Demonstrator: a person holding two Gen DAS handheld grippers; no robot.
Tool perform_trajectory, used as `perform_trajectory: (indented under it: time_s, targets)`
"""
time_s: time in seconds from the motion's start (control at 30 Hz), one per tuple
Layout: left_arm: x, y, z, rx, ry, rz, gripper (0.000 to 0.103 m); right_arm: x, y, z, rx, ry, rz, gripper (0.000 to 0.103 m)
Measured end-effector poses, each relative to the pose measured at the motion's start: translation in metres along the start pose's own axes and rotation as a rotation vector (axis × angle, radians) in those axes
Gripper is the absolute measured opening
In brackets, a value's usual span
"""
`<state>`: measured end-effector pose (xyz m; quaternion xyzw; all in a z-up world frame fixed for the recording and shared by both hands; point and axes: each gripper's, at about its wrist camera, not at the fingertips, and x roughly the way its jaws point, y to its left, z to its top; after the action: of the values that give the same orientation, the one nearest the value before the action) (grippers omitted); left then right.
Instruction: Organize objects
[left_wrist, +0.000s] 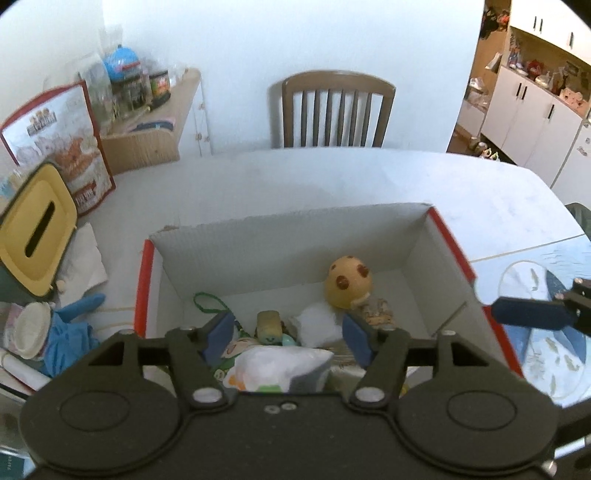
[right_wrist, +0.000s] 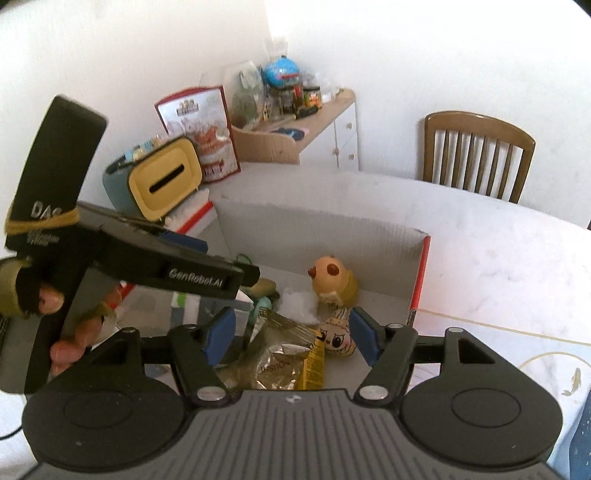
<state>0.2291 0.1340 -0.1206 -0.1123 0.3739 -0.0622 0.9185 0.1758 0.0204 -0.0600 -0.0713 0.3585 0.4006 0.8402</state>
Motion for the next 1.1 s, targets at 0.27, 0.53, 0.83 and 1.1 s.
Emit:
perform_trajectory:
  time_s: [0.27,0.53,0.83,1.1]
  targets:
    - [-0.038,-0.006,-0.006,0.001,-0.072,0.008,0.074,-0.031,-0.003,-0.003,0.019,-0.058,0.017,0.073]
    - [-0.062,-0.012,-0.016,0.003,-0.121,0.015,0.082,-0.057,-0.008,-0.007,0.042,-0.132,0.023,0.076]
    - [-0.081,-0.021,-0.029,0.013,-0.152,0.016,0.088,-0.08,-0.014,-0.014,0.061,-0.181,0.033,0.081]
    - [-0.096,-0.029,-0.04,0.006,-0.174,0.026,0.095,-0.09,-0.013,-0.02,0.057,-0.188,0.046,0.084]
